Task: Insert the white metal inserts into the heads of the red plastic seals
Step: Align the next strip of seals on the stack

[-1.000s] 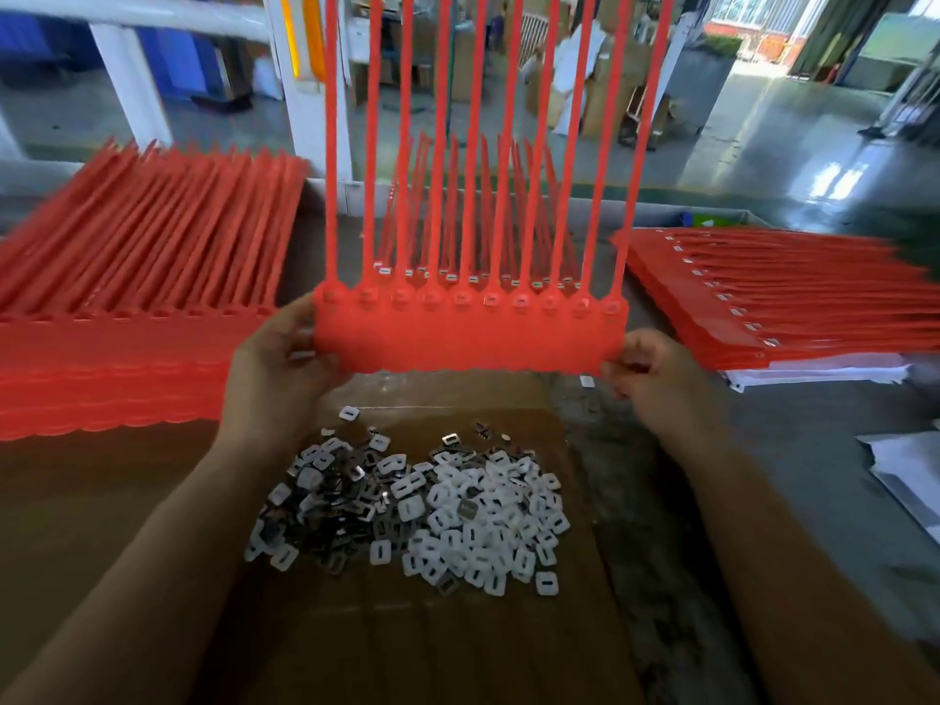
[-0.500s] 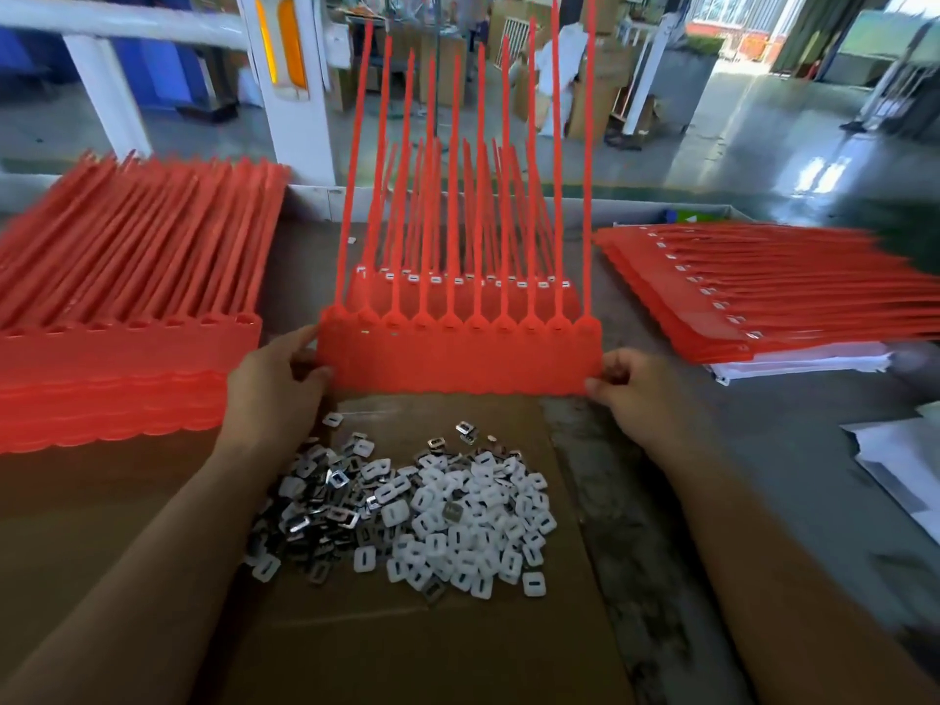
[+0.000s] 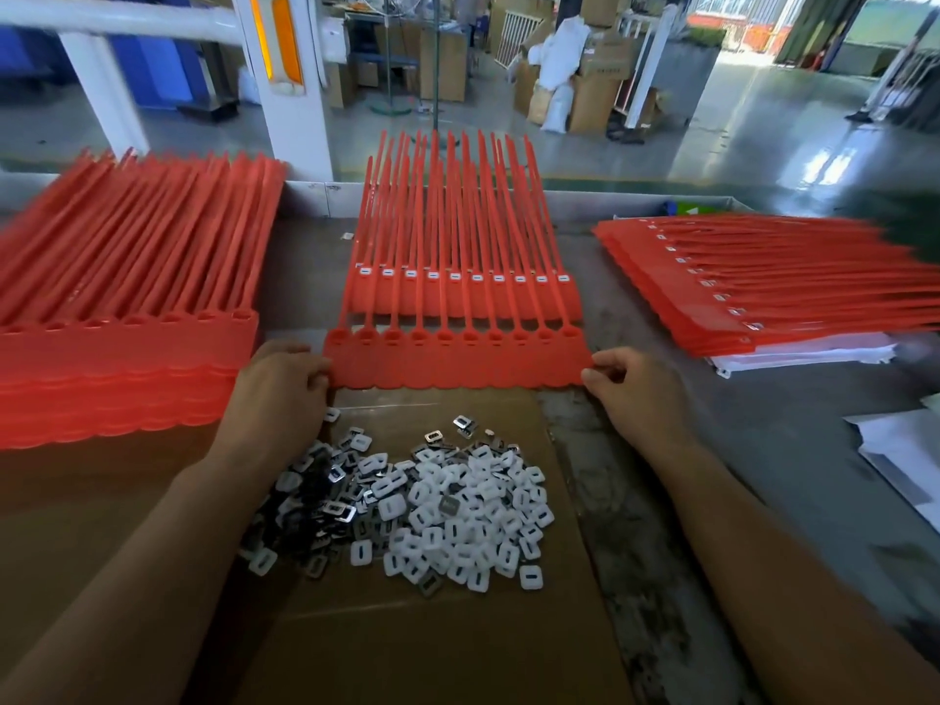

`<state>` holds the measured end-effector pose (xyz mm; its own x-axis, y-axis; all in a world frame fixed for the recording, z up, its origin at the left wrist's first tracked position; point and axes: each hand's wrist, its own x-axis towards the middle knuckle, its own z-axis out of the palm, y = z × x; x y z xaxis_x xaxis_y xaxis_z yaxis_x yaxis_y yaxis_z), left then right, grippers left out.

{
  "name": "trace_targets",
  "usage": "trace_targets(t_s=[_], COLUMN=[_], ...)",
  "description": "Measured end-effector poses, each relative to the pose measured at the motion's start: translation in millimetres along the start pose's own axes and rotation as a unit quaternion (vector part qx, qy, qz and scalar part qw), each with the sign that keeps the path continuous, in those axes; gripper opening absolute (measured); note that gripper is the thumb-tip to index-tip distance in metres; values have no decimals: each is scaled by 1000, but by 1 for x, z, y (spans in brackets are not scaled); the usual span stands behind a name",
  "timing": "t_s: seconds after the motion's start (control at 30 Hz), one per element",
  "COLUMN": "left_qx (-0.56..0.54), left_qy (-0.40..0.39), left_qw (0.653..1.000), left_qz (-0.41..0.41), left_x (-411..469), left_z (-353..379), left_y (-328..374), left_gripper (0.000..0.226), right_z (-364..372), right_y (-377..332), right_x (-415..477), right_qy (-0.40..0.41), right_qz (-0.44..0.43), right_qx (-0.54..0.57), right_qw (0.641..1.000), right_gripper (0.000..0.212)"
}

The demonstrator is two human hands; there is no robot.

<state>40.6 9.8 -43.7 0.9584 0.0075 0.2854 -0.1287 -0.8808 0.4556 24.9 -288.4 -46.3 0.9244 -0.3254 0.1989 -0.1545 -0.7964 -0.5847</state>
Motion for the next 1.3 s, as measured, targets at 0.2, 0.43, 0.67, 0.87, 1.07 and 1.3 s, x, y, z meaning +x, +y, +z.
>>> trace_targets(t_s=[0.2, 0.43, 0.67, 0.87, 1.07, 1.3], left_qx=[-30, 8, 9, 16, 25, 30], left_qy=[-16, -142, -127, -120, -125, -97], left_qw=[997, 987, 989, 989, 989, 989], left_qz=[63, 78, 79, 79, 78, 106], left_x=[-7, -13, -13, -14, -16, -19], left_z=[-6, 4, 8, 9, 6, -1], left_y=[4, 2, 3, 5, 8, 15], left_gripper=[33, 41, 41, 43, 44, 34], right_z=[0, -3, 20, 27, 26, 24], right_y=[-1, -27, -78, -91, -93, -99], right_x=[-2, -14, -28, -29, -32, -26], right_qy=[-2, 2, -200, -201, -245, -257], right_qz=[-7, -102, -224, -209, -223, -201], right_qx=[5, 39, -93, -136, -132, 48], right_qw=[1000, 994, 949, 947, 934, 944], right_gripper=[29, 20, 20, 7, 4, 4])
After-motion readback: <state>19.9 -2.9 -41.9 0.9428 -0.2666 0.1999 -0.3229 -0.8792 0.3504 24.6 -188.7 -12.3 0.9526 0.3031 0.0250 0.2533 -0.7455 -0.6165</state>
